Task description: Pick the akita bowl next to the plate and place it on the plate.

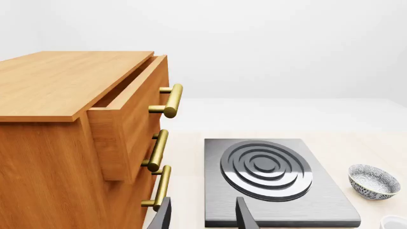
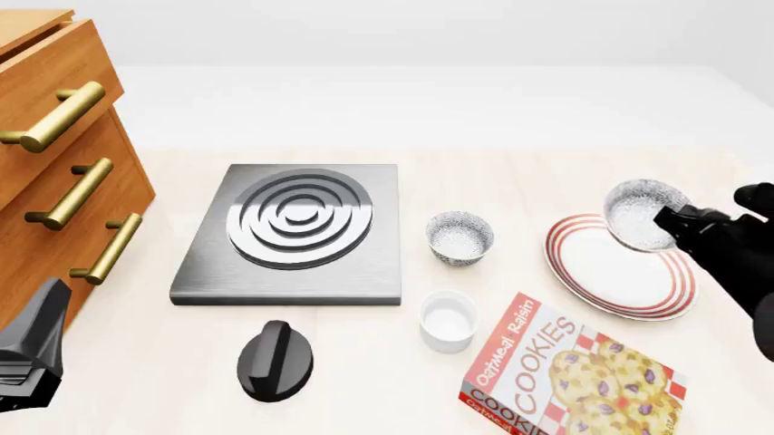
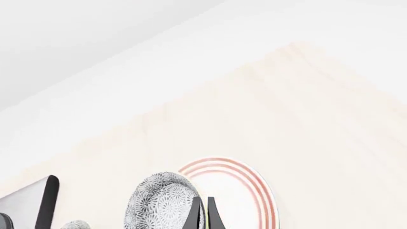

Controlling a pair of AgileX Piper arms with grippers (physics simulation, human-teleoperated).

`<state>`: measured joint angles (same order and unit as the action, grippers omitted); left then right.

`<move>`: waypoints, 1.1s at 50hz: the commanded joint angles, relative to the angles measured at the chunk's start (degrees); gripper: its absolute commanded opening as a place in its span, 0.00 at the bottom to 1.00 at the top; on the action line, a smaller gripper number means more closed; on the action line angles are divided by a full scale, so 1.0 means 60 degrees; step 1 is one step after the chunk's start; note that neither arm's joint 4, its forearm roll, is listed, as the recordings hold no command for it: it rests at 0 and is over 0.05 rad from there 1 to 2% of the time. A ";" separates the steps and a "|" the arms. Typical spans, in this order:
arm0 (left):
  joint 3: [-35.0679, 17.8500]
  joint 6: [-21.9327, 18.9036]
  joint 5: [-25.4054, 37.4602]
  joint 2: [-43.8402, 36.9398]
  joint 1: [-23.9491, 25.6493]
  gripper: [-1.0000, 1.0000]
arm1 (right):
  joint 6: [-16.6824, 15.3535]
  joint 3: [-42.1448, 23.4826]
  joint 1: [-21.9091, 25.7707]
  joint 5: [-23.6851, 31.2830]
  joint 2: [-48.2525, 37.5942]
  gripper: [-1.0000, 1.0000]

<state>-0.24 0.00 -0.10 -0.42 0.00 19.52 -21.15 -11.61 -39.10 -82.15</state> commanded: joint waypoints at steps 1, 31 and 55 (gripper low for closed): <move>0.0000 0.0000 0.0000 0.0000 0.0000 1.00 | 0.0036 -0.0060 0.0004 -0.0231 -0.0325 0.00; 0.0000 0.0000 0.0000 0.0000 0.0000 1.00 | -0.0087 -0.0096 0.0015 -0.0297 -0.0666 0.00; 0.0000 0.0000 0.0000 0.0000 0.0000 1.00 | -0.0312 -0.0226 -0.0034 -0.0555 -0.1351 0.00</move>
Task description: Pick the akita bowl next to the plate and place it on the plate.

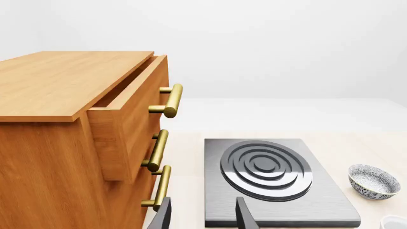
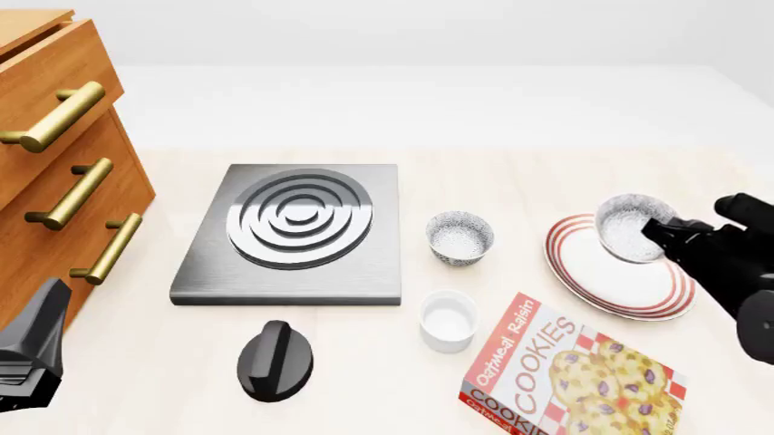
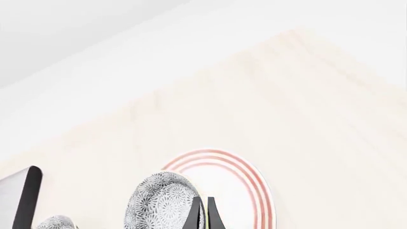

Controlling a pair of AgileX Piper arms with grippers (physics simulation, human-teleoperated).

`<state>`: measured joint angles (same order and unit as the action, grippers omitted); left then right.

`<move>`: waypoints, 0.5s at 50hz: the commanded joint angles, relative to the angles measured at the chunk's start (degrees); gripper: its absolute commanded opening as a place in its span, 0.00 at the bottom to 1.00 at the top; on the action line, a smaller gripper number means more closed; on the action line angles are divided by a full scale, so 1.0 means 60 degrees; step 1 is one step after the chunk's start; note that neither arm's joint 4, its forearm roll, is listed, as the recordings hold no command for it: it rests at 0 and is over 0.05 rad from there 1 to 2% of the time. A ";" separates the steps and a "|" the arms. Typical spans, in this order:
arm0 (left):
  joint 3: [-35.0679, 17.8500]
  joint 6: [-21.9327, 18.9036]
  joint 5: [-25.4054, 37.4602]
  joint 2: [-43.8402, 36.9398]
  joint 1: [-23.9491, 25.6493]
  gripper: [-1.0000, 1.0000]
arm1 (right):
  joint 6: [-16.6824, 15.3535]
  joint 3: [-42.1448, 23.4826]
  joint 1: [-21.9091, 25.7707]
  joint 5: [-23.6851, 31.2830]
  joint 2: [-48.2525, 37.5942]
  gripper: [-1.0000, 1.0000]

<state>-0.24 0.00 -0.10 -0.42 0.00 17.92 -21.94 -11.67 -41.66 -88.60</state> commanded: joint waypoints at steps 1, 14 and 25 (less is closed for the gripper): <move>0.0000 0.0000 0.0000 0.0000 0.0000 1.00 | -0.0047 -0.0094 -0.0024 -0.0134 -0.0284 0.00; 0.0000 0.0000 0.0000 0.0000 0.0000 1.00 | -0.0152 -0.0085 -0.0035 -0.0286 -0.0574 0.00; 0.0000 0.0000 0.0000 0.0000 0.0000 1.00 | -0.0191 -0.0117 -0.0067 -0.0359 -0.0744 0.00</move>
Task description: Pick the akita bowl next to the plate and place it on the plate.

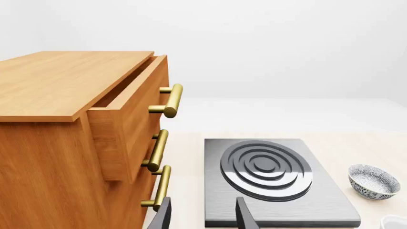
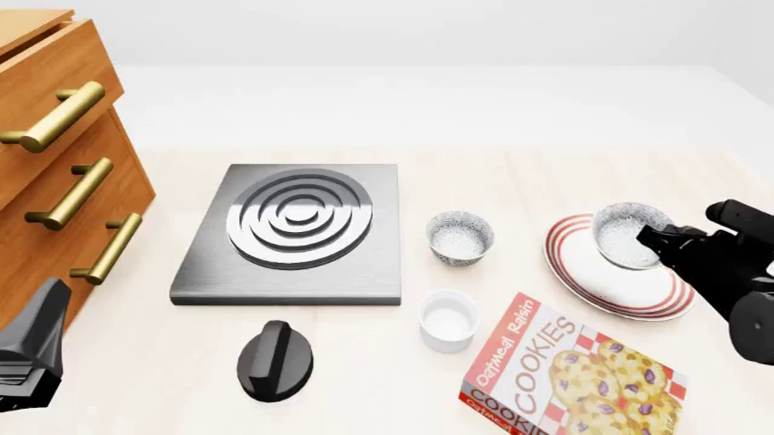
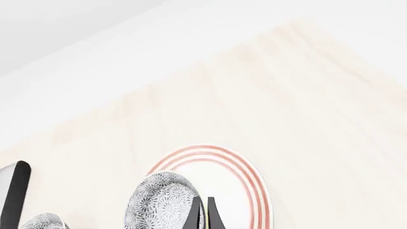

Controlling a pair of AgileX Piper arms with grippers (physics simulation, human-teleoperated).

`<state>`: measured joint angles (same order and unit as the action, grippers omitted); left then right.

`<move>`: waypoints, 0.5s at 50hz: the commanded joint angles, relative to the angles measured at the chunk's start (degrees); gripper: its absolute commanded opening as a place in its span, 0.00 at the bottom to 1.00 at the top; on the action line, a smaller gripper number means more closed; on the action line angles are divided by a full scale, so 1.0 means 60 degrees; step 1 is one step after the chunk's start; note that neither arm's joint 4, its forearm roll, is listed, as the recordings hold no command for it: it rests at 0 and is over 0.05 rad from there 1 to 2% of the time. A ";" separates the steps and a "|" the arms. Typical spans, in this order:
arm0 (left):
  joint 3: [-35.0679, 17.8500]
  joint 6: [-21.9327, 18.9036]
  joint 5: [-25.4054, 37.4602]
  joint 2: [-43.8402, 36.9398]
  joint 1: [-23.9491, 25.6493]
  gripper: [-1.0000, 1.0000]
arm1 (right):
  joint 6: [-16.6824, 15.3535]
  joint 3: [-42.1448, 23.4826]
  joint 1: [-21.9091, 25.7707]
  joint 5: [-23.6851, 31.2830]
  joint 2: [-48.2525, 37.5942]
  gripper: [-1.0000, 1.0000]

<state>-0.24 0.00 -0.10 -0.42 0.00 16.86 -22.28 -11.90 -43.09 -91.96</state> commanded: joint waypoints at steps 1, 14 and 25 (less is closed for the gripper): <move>0.0000 0.0000 0.0000 0.0000 0.0000 1.00 | -0.0017 -0.0058 -0.0026 -0.0136 -0.0208 0.00; 0.0000 0.0000 0.0000 0.0000 0.0000 1.00 | -0.0059 -0.0133 -0.0011 -0.0255 -0.0515 0.00; 0.0000 0.0000 0.0000 0.0000 0.0000 1.00 | -0.0071 -0.0240 -0.0007 -0.0314 -0.0781 0.00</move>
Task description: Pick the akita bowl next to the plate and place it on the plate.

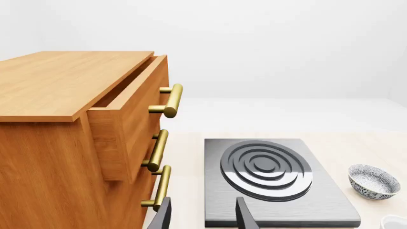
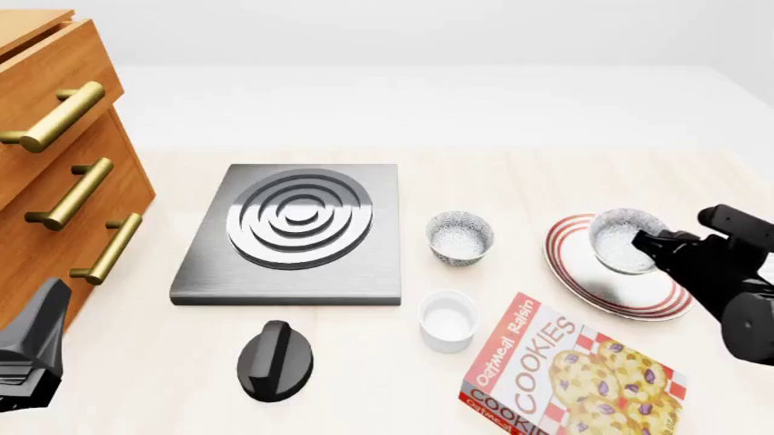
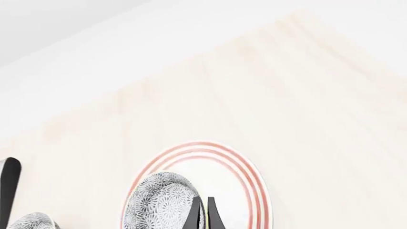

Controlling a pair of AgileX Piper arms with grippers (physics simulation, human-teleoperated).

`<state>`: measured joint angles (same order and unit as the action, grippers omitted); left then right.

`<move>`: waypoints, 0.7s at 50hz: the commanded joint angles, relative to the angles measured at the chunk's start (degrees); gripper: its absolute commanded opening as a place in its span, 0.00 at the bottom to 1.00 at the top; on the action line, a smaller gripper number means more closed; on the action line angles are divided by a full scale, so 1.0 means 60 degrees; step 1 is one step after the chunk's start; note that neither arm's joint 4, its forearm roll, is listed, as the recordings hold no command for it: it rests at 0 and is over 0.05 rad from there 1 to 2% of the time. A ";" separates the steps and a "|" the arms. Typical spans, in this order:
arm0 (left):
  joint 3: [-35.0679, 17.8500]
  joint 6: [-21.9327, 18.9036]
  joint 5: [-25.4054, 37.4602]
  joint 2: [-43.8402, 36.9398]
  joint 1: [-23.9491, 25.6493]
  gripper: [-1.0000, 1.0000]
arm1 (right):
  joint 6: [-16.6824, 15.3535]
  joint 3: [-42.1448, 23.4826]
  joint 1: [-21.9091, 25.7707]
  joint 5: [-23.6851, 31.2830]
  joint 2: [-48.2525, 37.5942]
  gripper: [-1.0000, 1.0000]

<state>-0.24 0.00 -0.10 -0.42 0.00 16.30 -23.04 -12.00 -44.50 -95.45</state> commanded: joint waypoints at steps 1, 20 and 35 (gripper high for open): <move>0.0000 0.0000 0.0000 0.0000 0.0000 1.00 | 0.0023 -0.0113 0.0022 -0.0092 -0.0220 0.00; 0.0000 0.0000 0.0000 0.0000 0.0000 1.00 | -0.0024 -0.0227 0.0007 -0.0368 -0.0784 0.00; 0.0000 0.0000 0.0000 0.0000 0.0000 1.00 | -0.0076 -0.0337 -0.0003 -0.0427 -0.1036 0.00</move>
<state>-0.24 0.00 -0.10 -0.42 0.00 15.76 -24.45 -11.97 -46.66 -100.79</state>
